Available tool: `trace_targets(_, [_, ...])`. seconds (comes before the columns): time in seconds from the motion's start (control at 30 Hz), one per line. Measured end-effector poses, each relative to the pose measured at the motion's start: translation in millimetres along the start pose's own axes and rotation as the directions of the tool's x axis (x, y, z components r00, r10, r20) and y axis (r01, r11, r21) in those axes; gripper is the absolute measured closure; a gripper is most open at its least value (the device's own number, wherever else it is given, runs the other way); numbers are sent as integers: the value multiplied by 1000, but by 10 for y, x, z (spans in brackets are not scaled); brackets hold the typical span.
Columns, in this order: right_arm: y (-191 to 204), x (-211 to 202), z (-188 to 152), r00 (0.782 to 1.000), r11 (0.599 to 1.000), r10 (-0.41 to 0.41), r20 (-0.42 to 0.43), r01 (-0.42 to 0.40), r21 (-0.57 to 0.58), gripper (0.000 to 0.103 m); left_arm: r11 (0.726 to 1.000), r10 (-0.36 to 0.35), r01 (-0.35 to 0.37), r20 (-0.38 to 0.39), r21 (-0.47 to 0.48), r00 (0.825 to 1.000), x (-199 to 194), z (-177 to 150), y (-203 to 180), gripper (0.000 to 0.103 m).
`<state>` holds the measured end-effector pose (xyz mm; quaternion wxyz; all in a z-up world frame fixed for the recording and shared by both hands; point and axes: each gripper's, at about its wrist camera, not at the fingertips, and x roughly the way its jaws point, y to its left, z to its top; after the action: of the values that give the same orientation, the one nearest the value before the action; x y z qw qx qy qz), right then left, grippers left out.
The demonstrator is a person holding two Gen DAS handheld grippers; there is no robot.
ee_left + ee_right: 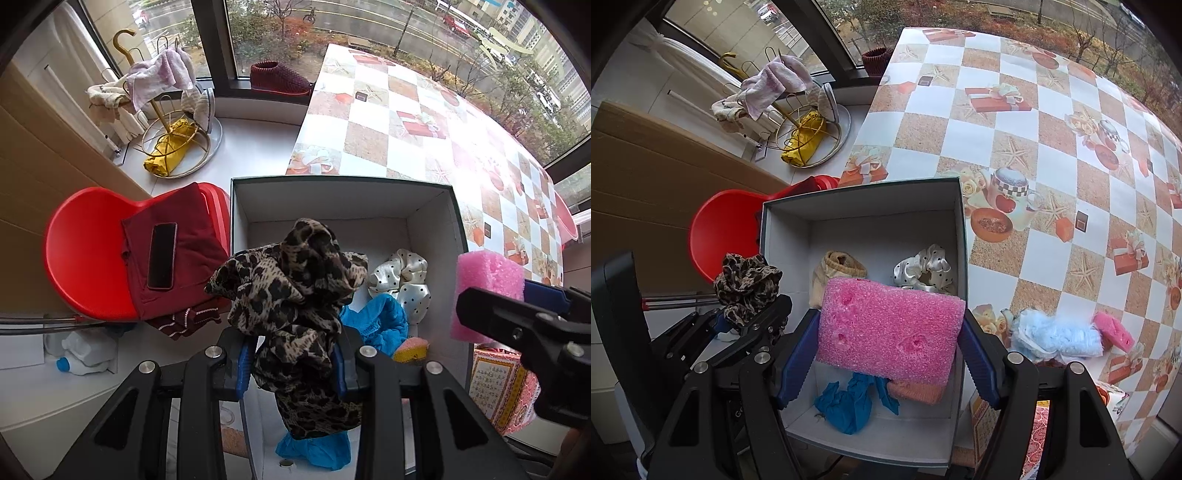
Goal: Organize soft objects
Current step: 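Lower the leopard scrunchie with the left tool while the right tool lowers the pink sponge into the box, then open the left tool releasing the scrunchie while the right tool releases the sponge into the box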
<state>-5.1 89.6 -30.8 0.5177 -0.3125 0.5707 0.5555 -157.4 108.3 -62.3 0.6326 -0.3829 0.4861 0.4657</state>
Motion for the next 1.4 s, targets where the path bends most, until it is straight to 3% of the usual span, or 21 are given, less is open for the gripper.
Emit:
trace_targets(0.7, [-30,151,195,1000,1000,-11,-16,11,20,29,1000,23,-23,-36,-20,999,246,193,14,66])
trace_targets(1.3, [-9,271,244,999,1000,-4,-35,5,20,29,1000,-2,2,-30,-14,1000,278,222,5,66])
trace_targets(1.4, [-11,263,260,999,999,25,-33,-24,26,28,1000,-16,16,-20,-15,1000,256,221,11,57])
